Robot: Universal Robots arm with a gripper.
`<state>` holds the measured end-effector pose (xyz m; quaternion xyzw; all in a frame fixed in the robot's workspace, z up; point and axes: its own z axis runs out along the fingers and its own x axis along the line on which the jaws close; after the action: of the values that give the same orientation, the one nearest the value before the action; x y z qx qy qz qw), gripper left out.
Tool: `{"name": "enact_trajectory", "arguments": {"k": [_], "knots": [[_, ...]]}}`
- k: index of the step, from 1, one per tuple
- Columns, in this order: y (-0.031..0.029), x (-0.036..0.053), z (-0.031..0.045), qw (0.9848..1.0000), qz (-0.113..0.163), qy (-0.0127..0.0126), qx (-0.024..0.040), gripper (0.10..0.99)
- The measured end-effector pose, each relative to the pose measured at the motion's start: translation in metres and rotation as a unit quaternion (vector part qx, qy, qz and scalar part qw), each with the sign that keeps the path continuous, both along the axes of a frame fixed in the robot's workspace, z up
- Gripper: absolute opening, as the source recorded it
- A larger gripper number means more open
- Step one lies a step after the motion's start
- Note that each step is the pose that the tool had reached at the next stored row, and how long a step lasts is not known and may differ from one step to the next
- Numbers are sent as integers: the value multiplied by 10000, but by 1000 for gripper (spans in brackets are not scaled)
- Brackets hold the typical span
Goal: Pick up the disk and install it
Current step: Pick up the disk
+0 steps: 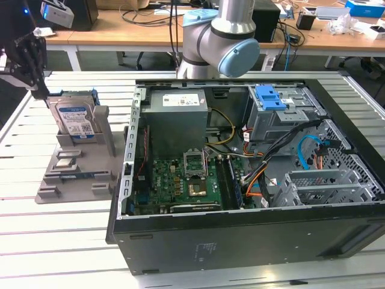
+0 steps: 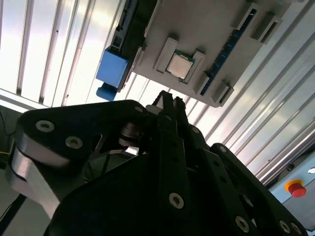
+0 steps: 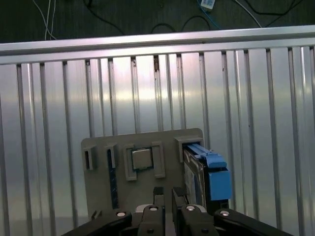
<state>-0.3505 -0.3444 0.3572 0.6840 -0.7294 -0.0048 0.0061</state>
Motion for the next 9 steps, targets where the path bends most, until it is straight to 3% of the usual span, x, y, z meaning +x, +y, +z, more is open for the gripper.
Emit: {"name": "enact_trajectory", "arguments": {"k": [1,3,4,5,6,9], "knots": [[0,0,0,10000,0,0,0,235],[0,0,0,10000,1,0,0,357],[0,0,0,10000,1,0,0,357],[0,0,0,10000,2,0,0,478],[0,0,0,10000,1,0,0,541],[16,0,-1,10000,8,-1,0,541]]}}
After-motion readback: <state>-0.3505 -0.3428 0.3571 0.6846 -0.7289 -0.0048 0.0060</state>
